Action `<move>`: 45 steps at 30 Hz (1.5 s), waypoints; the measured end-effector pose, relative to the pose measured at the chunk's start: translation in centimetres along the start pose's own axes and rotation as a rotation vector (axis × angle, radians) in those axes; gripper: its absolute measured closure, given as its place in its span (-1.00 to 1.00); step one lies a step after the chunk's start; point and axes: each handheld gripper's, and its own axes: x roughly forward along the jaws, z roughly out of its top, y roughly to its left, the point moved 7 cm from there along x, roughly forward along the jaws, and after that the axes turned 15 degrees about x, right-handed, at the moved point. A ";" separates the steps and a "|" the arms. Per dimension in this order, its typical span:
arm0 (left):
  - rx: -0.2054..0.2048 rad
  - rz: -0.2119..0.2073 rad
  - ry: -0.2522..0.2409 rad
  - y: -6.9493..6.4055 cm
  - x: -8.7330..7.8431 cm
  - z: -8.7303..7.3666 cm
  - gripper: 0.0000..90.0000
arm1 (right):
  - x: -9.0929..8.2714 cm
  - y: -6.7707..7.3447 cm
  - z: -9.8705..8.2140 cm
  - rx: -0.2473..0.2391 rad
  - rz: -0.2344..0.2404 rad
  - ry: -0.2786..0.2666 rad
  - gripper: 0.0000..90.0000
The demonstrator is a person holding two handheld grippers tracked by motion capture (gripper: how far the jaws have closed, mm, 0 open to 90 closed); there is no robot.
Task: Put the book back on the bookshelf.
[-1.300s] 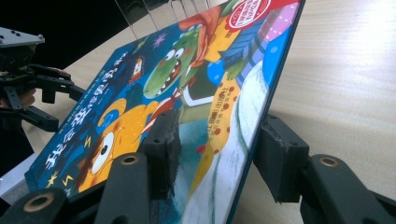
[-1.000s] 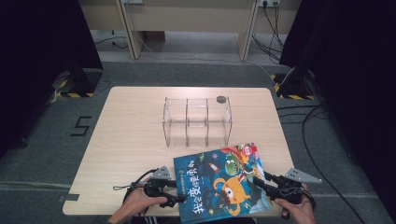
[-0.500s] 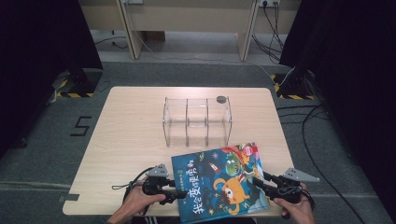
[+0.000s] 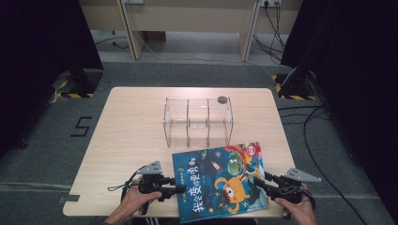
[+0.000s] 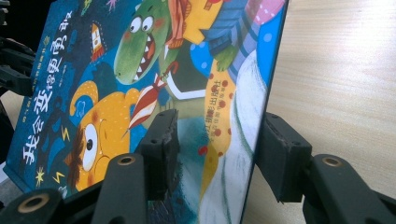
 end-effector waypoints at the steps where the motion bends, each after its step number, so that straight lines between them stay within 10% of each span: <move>1: -0.003 -0.003 -0.008 0.0 -0.1 0.1 0.33 | 0.0 0.0 0.0 0.007 0.003 0.001 0.13; 14: -0.056 -0.061 -0.122 -1.0 -0.9 1.9 0.51 | 0.0 0.2 -0.1 0.016 -0.002 0.010 -0.07; 35: -0.104 -0.074 -0.161 -1.8 0.5 4.4 0.55 | 0.1 0.0 -0.2 0.136 0.010 0.024 -0.19; 45: -0.185 -0.048 -0.141 -1.6 0.8 4.6 0.52 | -0.8 0.5 0.2 0.039 -0.098 -0.010 -0.32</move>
